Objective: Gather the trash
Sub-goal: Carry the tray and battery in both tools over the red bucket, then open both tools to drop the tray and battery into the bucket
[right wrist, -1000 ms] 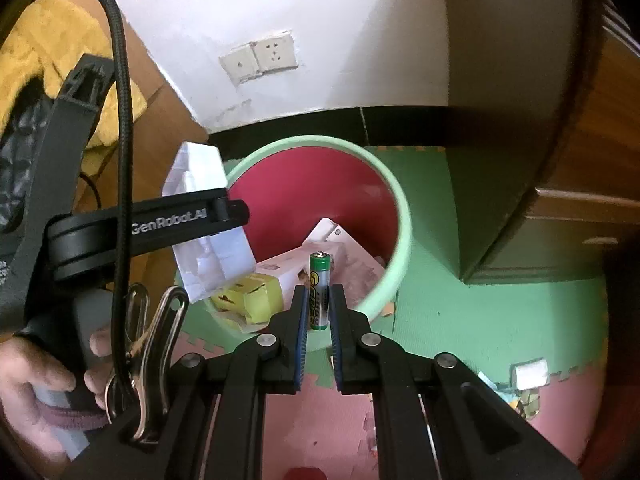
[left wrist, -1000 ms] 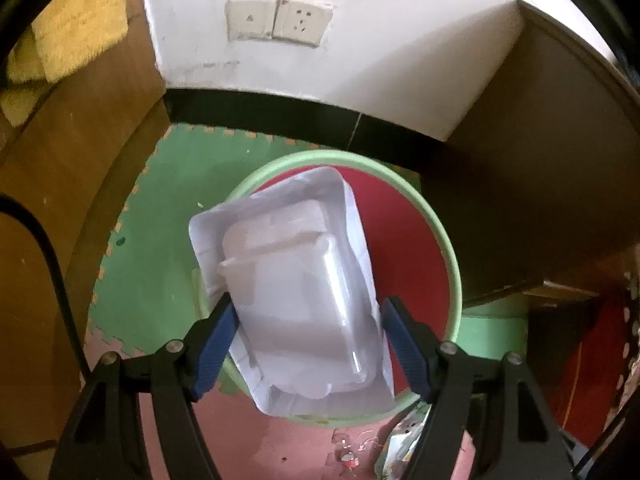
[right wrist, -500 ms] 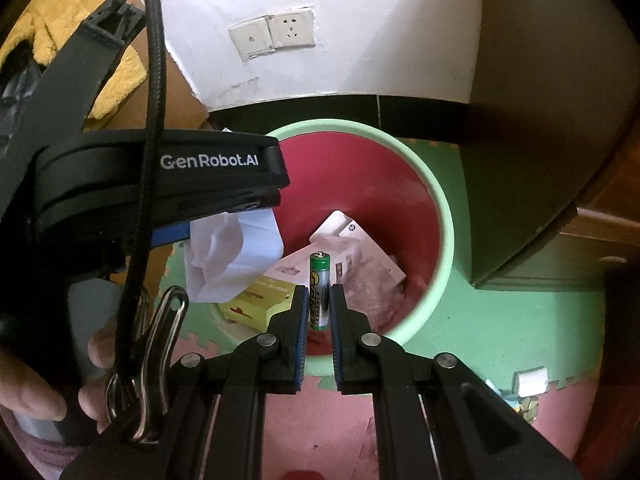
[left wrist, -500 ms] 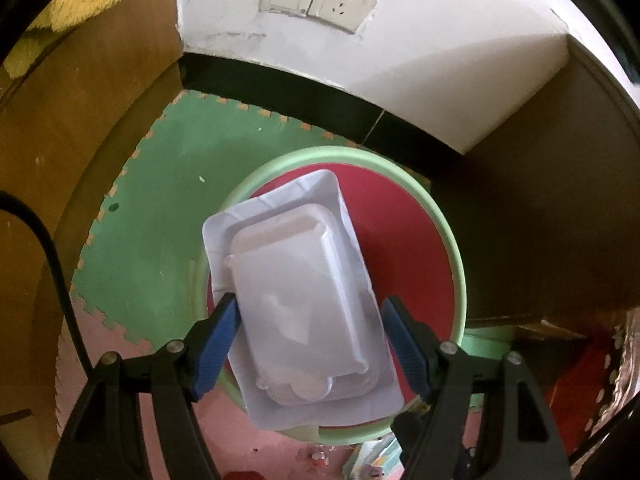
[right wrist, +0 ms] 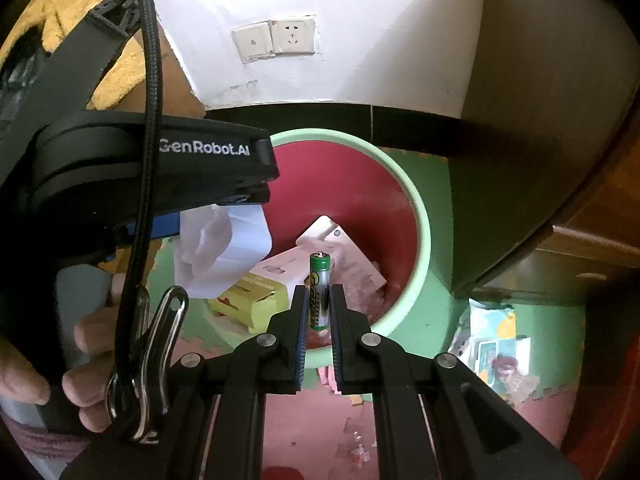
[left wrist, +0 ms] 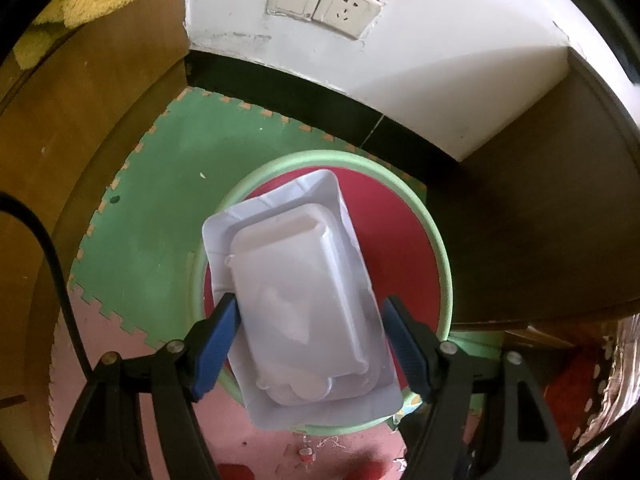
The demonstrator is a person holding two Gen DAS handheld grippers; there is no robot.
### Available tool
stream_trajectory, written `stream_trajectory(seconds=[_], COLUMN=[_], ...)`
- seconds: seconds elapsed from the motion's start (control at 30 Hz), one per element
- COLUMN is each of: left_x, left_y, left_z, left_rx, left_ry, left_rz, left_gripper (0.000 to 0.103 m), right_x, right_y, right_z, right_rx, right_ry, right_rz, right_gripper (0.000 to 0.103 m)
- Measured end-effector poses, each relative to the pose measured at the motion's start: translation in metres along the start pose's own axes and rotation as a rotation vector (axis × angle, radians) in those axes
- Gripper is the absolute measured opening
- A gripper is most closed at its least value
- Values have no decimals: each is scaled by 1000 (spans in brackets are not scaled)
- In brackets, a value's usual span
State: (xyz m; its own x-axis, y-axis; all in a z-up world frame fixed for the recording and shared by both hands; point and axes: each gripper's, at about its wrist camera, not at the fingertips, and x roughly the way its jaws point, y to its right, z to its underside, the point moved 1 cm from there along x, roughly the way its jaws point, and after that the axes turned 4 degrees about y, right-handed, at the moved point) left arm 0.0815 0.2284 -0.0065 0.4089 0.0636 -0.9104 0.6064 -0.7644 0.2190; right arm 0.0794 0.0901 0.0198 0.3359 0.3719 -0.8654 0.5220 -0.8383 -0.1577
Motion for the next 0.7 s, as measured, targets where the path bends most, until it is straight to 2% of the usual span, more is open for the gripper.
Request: stream_trajectory(seconds=[0.13,0.2,0.27,0.4,0.7], left_x=[1,3,5,9,12], left_y=[3,5,0,-1,9], left_z=[3,1,2,4,11], left_rx=[7,42,40,22,77], left_ry=[1,11,21,0,-2], left_rz=[-1,9,-26,3,-28], left_gripper=[76,76,76,76,76], right_x=[7,12,16,22,27], right_y=[8,12,15,20,29], right_z=[0,-3,-3,-4,-3], right_rx=[26,32,40,57,75], right_ry=[-3,-5,-9,-8,-4], right_rz=[-21,-26,-30,-41,-53], right_gripper=[11,11,11,11,11])
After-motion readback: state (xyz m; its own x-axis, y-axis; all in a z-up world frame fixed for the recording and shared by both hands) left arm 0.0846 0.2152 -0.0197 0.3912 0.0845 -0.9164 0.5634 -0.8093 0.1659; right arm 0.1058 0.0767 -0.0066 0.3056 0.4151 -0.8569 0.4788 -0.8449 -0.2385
